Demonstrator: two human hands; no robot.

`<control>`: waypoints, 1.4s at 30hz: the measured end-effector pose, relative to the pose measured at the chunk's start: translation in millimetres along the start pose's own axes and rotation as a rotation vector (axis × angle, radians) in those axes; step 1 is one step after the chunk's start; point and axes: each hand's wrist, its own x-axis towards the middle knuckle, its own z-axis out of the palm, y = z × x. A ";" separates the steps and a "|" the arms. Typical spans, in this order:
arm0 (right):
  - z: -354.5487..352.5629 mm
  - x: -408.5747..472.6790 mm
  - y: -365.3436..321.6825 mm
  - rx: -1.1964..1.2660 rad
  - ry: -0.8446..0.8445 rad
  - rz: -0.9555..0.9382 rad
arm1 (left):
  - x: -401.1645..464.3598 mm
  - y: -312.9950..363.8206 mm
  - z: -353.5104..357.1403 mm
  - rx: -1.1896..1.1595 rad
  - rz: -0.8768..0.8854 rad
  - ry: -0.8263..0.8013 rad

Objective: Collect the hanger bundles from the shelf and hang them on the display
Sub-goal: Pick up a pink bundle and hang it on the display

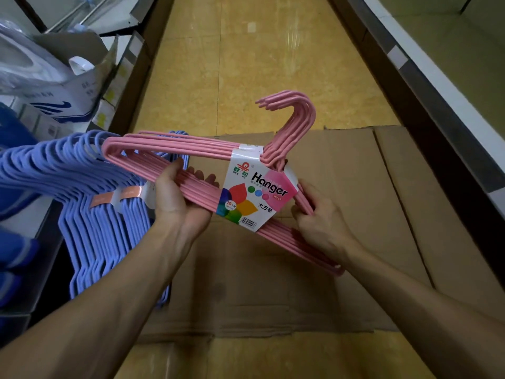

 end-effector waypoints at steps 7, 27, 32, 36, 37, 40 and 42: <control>-23.8 -27.2 -48.3 0.017 0.016 0.015 | -46.7 30.2 23.8 -0.039 0.007 0.004; -287.4 -205.2 -444.3 0.083 -0.044 -0.121 | -399.4 298.1 277.0 -0.060 0.040 -0.085; -352.1 -250.1 -558.5 0.070 -0.031 -0.149 | -504.9 385.7 348.6 -0.024 0.073 -0.058; -395.3 -281.1 -634.5 0.070 -0.027 -0.207 | -577.7 433.4 386.3 -0.010 0.140 -0.046; -403.9 -288.9 -649.9 0.066 -0.017 -0.225 | -594.4 442.6 392.7 -0.025 0.148 -0.056; -424.5 -311.3 -687.4 0.047 -0.018 -0.256 | -639.6 467.5 406.0 -0.058 0.159 -0.075; -434.4 -324.7 -709.0 0.041 -0.017 -0.282 | -666.2 480.6 412.4 -0.070 0.176 -0.096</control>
